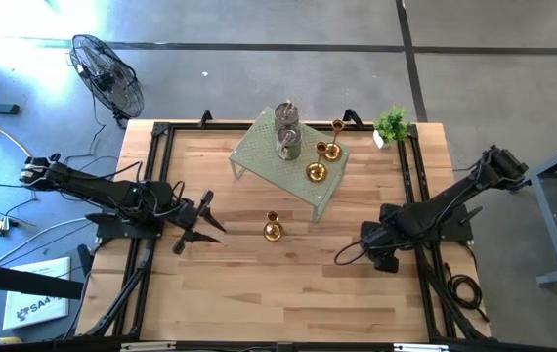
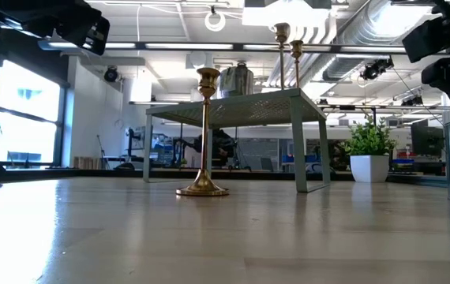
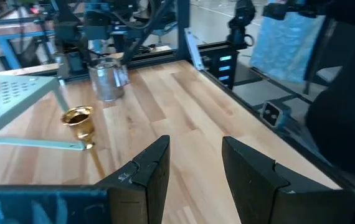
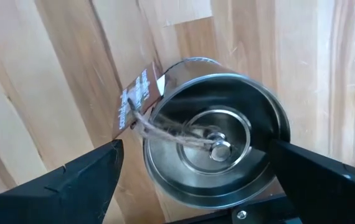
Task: Pick & Place candle stick holders
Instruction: Put the brown scented candle on the shelf
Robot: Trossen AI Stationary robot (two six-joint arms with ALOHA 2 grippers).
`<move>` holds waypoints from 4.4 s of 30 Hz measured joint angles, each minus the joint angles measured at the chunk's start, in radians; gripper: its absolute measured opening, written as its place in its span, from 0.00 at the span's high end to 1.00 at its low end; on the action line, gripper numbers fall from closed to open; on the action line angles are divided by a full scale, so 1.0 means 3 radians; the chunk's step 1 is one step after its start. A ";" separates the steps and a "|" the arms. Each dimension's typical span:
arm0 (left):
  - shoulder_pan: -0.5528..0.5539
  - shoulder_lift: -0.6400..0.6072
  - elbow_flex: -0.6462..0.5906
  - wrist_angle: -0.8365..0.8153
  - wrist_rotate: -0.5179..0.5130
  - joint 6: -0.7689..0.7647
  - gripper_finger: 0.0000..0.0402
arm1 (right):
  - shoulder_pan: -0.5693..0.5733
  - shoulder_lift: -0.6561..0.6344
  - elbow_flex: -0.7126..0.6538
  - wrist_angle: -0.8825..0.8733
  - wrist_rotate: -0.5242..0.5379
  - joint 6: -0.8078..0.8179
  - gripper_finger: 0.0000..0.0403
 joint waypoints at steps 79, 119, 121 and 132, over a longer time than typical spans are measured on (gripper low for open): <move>0.0000 -0.0001 0.0000 -0.0363 -0.0077 -0.0091 0.64 | 0.0253 0.0001 0.0301 0.0142 0.0335 0.0387 0.01; 0.0000 -0.0001 0.0000 -0.0364 -0.0086 -0.0089 0.64 | 0.0252 0.0004 0.0299 0.0394 0.0089 0.0287 0.01; 0.0000 -0.0001 0.0000 -0.0363 -0.0086 -0.0089 0.64 | 0.0252 0.0004 0.0299 0.0385 0.0091 0.0301 0.01; 0.0001 -0.0001 0.0000 -0.0363 -0.0072 -0.0091 0.64 | 0.0234 0.0005 0.0299 0.0132 0.0070 0.0347 0.01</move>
